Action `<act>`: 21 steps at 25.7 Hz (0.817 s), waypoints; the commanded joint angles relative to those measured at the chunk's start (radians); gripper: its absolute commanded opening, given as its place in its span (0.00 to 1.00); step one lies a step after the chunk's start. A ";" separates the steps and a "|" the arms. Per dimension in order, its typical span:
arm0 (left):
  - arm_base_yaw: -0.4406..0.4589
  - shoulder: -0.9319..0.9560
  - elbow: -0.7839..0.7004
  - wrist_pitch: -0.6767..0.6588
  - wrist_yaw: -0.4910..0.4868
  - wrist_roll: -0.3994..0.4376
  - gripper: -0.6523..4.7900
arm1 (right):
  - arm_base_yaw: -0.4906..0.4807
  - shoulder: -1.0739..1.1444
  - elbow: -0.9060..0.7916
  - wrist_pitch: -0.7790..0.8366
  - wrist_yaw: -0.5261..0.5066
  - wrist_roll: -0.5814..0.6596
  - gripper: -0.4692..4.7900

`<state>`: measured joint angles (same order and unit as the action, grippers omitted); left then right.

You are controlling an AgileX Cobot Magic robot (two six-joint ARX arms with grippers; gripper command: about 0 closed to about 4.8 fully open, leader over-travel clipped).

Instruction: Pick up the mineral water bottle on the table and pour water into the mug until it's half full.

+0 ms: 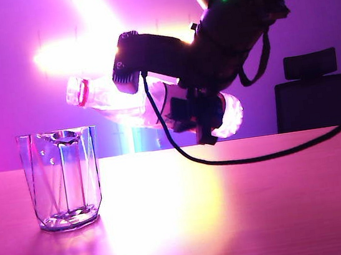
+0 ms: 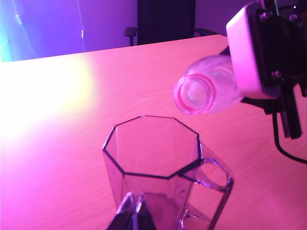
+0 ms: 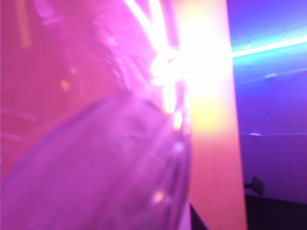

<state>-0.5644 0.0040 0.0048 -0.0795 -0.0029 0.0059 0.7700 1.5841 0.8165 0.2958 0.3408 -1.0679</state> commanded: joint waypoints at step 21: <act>-0.001 0.002 0.004 0.006 0.003 -0.003 0.12 | 0.014 0.052 0.012 0.270 0.095 -0.272 0.50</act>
<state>-0.5644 0.0040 0.0048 -0.0799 -0.0029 0.0059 0.7792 1.6470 0.8165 0.4915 0.4274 -1.3224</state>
